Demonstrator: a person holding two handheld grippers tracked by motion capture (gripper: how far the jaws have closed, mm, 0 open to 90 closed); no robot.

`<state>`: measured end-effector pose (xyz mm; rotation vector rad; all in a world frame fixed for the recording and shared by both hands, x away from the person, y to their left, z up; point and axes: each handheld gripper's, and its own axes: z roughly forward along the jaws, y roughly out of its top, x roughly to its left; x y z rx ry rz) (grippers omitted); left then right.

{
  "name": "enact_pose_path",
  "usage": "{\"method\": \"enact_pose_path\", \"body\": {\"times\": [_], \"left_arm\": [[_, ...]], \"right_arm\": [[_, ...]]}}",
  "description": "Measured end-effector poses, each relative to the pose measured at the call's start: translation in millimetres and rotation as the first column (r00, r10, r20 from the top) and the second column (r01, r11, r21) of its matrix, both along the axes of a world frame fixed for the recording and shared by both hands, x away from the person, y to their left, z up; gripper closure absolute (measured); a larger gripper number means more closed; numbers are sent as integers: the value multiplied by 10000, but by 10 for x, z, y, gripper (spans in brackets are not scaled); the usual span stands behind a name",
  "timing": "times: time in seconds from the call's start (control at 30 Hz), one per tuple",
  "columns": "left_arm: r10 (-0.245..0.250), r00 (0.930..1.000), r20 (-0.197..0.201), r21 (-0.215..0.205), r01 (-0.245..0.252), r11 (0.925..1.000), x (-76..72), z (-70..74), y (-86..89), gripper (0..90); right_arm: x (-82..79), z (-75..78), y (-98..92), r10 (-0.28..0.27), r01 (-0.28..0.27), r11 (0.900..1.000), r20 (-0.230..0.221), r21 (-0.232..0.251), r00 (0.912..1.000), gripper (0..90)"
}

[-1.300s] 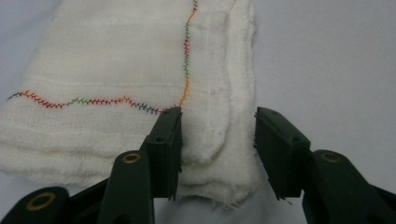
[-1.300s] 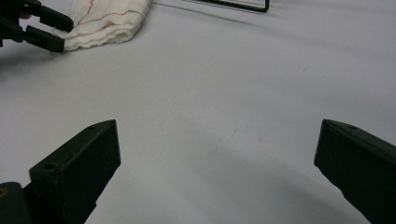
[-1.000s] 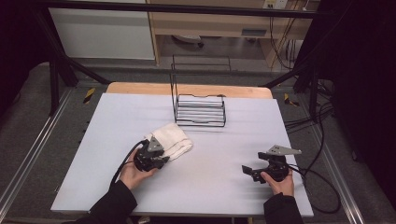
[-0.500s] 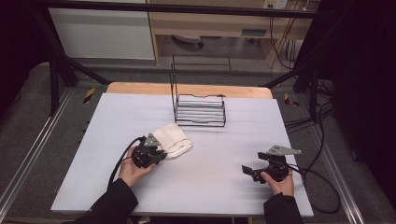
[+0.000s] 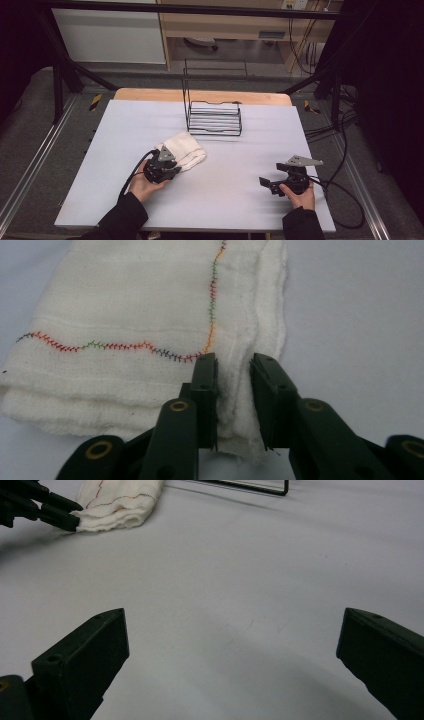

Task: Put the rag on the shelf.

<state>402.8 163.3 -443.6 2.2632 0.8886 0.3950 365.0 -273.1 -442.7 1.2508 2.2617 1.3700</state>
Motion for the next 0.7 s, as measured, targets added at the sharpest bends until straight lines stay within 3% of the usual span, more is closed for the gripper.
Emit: {"method": "enact_pose_path", "body": {"times": [0.07, 0.27, 0.7], "left_arm": [[100, 9999, -3, 6, -100, 9999, 7, 1, 4, 789], [12, 10000, 95, 446, -16, 9990, 12, 25, -39, 835], [-128, 9971, -751, -421, 96, 9991, 4, 50, -19, 846]], "right_arm": [[-4, 9, 0, -19, 19, 10000, -25, 34, 10000, 9], [0, 3, 5, 35, -35, 10000, -33, -9, 10000, 9], [5, 1, 3, 125, -125, 9999, -16, 10, 9999, 10]]}}
